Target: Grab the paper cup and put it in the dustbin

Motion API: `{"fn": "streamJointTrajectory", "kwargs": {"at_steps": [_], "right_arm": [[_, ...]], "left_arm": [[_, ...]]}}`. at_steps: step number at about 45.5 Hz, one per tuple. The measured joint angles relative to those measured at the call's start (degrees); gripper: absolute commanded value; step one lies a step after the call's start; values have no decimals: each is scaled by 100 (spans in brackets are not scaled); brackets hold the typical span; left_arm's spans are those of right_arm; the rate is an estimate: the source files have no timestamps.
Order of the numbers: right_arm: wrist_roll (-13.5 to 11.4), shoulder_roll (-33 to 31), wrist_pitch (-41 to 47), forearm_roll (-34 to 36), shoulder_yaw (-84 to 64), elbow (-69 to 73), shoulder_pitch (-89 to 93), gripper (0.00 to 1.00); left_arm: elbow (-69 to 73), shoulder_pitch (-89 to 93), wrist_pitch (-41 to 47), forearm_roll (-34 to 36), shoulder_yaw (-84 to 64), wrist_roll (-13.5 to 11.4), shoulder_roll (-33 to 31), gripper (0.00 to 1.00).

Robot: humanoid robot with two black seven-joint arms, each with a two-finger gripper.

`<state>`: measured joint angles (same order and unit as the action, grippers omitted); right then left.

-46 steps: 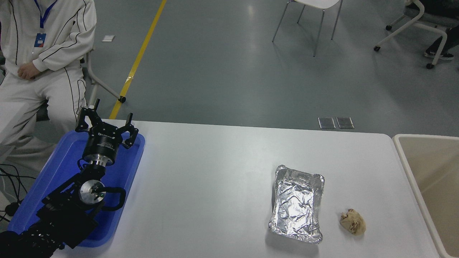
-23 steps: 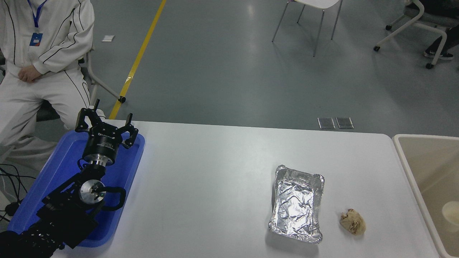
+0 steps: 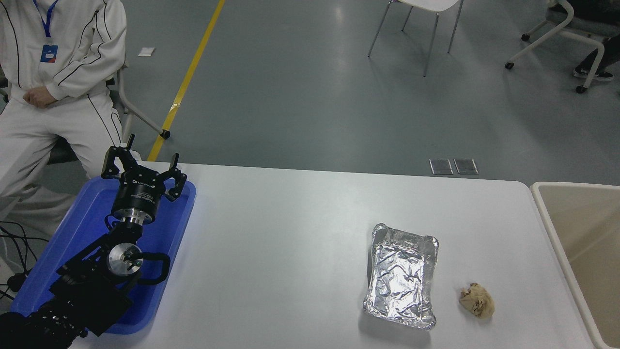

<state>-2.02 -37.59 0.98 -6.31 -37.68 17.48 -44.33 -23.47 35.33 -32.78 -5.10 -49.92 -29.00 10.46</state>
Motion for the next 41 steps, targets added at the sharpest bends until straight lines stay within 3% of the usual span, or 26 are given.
{"fn": "streamJointTrajectory", "kwargs": {"at_steps": [22,41], "right_arm": [[-7,-959,52,-56,-287,1893,-1106,100],[-6,-1185,401,-49,-2117,3722,-3139,100]], "left_arm": [[0,0,0,0,0,0,0,100],[0,0,0,-1,0,0,0,100]]}}
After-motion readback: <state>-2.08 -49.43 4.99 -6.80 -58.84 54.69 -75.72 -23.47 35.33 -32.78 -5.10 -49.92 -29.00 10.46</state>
